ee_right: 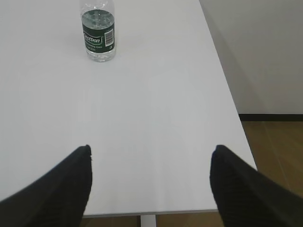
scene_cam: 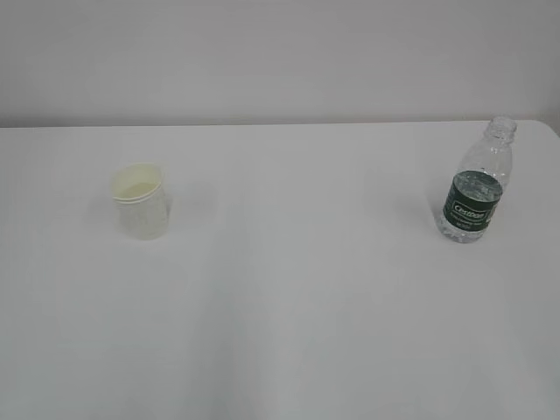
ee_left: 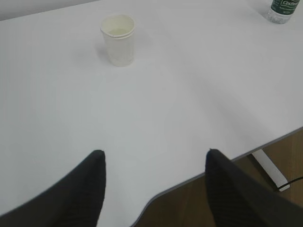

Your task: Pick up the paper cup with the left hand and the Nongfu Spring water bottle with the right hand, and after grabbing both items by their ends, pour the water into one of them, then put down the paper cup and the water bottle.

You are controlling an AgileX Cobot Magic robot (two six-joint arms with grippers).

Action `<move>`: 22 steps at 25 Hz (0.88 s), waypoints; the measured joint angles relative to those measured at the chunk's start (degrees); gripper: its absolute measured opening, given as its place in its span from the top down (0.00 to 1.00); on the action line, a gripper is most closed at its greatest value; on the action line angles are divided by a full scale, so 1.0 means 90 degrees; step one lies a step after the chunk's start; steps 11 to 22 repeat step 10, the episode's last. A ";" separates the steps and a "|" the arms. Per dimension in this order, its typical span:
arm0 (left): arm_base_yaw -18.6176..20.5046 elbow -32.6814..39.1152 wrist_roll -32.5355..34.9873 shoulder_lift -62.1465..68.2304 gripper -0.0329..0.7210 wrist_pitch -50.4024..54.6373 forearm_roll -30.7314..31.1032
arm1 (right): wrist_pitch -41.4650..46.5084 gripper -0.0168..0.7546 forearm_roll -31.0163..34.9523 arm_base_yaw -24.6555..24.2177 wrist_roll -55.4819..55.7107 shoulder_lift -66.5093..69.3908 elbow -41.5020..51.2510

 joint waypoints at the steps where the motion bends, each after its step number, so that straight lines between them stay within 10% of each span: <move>1: 0.0000 0.0000 0.0000 0.0000 0.33 0.0000 0.0000 | 0.0000 0.21 0.0000 0.0000 0.0000 0.0000 0.0000; 22: 0.0000 0.0000 0.0000 0.0000 0.33 0.0000 0.0000 | 0.0000 0.21 0.0000 0.0000 0.0000 0.0000 0.0000</move>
